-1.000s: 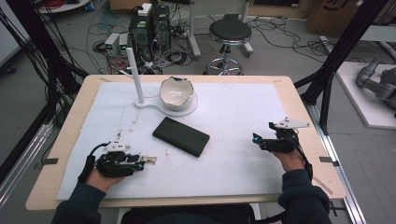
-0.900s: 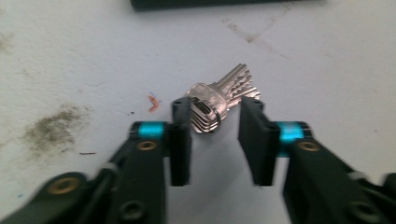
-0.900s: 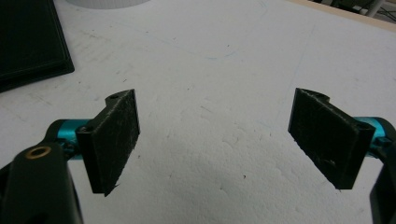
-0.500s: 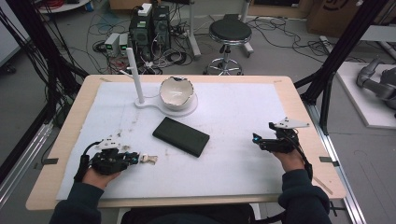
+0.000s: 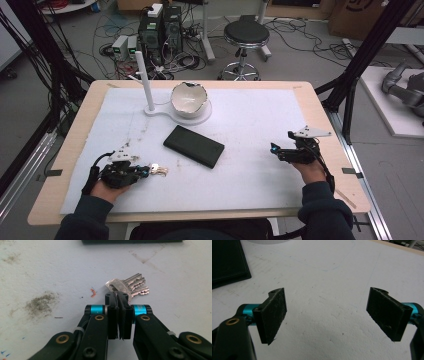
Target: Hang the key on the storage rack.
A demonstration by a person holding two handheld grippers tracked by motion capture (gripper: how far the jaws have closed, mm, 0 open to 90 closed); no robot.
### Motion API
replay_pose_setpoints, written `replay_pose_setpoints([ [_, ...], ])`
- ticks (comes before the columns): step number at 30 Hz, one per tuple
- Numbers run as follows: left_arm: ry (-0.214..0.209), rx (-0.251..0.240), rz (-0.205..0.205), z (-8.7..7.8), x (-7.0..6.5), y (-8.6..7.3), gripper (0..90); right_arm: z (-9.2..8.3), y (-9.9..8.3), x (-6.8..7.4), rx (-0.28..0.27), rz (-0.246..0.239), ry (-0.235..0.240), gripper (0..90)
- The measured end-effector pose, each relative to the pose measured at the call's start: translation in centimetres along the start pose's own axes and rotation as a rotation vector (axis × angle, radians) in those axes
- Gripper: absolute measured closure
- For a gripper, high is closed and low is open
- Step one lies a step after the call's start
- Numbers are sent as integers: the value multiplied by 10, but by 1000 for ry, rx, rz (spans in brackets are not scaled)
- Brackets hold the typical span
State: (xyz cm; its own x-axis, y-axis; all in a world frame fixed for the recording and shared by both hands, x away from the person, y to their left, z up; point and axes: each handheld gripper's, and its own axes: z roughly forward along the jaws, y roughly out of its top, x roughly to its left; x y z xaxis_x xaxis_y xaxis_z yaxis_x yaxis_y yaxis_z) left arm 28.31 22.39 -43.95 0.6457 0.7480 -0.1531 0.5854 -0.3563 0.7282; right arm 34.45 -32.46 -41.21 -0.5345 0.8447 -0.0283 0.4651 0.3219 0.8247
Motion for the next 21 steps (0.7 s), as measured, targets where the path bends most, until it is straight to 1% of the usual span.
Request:
replay_pose_setpoints([
  [3,-8,-5,0,0,1,0,868,0,0,0,-2,-2,0,165],
  [6,-17,-11,-15,0,2,-1,868,0,0,0,3,1,0,165],
  [9,-22,-8,-19,2,2,-1,867,0,0,0,4,-2,0,165],
  [10,-25,-4,-17,2,2,-1,869,0,0,0,5,-1,0,165],
  [12,-25,-13,-13,2,2,0,874,0,0,0,5,-1,-1,165],
  [13,-28,-24,-9,0,2,1,874,0,0,0,5,0,-1,165],
  [15,-41,-62,-22,-4,3,3,877,0,0,0,6,0,-5,165],
  [16,-43,-82,-32,-6,4,3,898,0,0,0,5,3,-4,165],
  [17,-52,-116,-48,-9,6,4,898,0,0,0,4,1,-4,165],
  [18,-52,-116,-48,-9,6,4,898,0,0,0,4,1,-4,165],
  [19,-57,-128,-56,-11,7,5,898,0,0,0,6,3,-3,165],
  [21,-69,-131,-70,-11,9,4,898,1,-1,0,8,1,-2,165],
])
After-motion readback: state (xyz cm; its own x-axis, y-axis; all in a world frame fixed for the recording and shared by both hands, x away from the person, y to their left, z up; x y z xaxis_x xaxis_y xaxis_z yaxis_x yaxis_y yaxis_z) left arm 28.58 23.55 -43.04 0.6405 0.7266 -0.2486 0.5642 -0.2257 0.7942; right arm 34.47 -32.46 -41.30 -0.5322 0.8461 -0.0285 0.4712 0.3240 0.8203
